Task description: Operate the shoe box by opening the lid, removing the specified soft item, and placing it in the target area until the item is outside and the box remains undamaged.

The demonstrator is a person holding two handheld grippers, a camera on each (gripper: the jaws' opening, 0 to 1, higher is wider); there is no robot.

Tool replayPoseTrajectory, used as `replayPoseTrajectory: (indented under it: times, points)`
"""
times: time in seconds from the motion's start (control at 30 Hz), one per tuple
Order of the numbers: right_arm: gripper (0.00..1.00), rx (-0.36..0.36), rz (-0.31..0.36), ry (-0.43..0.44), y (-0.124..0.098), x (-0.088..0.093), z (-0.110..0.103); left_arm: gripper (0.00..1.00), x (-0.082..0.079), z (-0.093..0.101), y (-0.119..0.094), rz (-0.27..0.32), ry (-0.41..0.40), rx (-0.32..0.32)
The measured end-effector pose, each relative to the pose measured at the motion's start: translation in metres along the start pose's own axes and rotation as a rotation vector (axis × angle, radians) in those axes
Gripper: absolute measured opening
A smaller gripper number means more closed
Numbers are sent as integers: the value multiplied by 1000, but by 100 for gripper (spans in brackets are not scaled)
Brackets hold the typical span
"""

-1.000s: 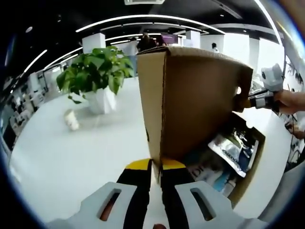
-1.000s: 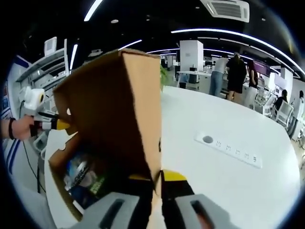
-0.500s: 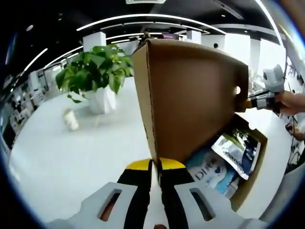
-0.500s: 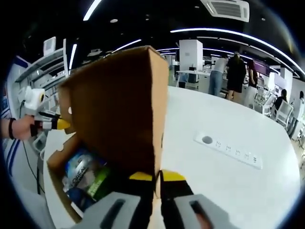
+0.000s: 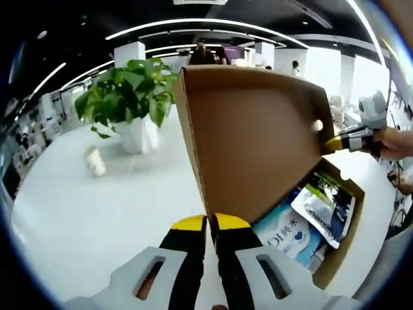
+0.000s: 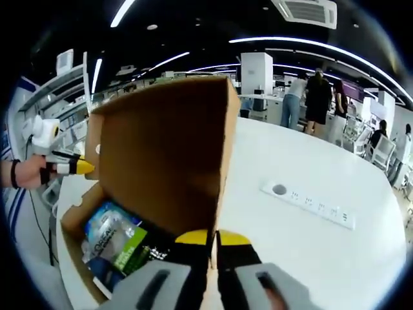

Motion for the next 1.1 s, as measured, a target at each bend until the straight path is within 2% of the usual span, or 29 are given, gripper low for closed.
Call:
replayPoseTrajectory:
  times: [1.1]
  points:
    - [0, -9, -20, 28, 14, 4, 4, 2, -3, -5, 15, -24, -5, -1]
Point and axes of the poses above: the point that each gripper's makers call its tool centre point, and the gripper's own axes: y roughly forward along the fingers, z roughly to its right, x roughly out of its underside, the point moved 4 cm from there along -y, roughly backward along the fingers, and after that the axes turned 11 degrees about -y, right-handed, at the moved point
